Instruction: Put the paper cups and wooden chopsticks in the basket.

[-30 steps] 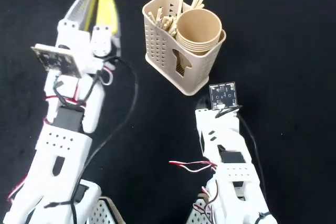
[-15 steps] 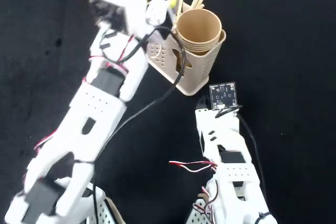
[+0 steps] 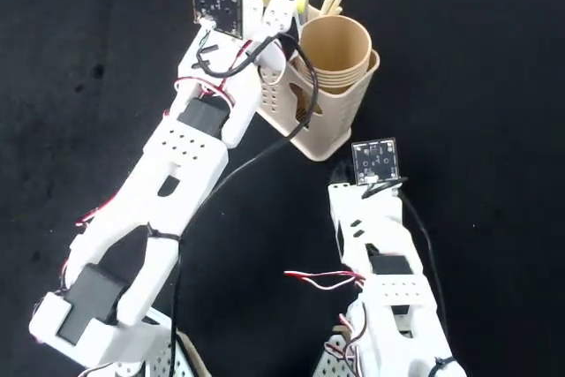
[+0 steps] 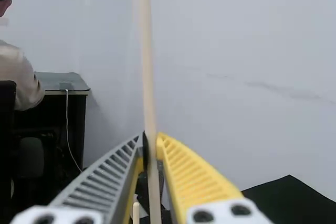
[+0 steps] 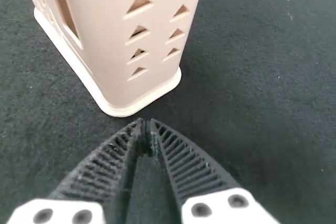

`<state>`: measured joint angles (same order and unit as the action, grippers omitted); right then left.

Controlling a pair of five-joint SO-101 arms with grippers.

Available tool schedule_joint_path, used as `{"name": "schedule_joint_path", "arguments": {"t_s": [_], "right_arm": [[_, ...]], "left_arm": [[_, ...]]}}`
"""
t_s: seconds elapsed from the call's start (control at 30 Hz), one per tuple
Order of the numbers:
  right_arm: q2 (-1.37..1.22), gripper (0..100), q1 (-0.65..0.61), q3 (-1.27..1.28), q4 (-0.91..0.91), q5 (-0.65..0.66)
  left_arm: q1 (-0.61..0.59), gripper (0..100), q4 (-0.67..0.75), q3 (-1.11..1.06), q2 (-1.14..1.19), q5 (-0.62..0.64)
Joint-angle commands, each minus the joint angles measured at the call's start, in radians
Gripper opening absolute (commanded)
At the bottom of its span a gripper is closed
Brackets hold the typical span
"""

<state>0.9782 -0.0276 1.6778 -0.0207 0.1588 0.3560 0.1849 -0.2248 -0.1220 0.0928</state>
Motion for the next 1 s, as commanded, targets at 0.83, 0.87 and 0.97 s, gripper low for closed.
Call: {"name": "schedule_joint_path", "arguments": {"t_s": [0.83,0.87,0.97], "right_arm": [[0.015,1.5,0.009,-0.001,0.003,0.009],[0.015,1.5,0.009,-0.001,0.003,0.009],[0.015,1.5,0.009,-0.001,0.003,0.009]], "left_arm": [[-0.019,4,0.118,-0.143,0.0,-0.002],[-0.018,6,0.118,-0.148,0.0,0.0],[-0.016,13,0.031,-0.145,-0.032,0.009]]}}
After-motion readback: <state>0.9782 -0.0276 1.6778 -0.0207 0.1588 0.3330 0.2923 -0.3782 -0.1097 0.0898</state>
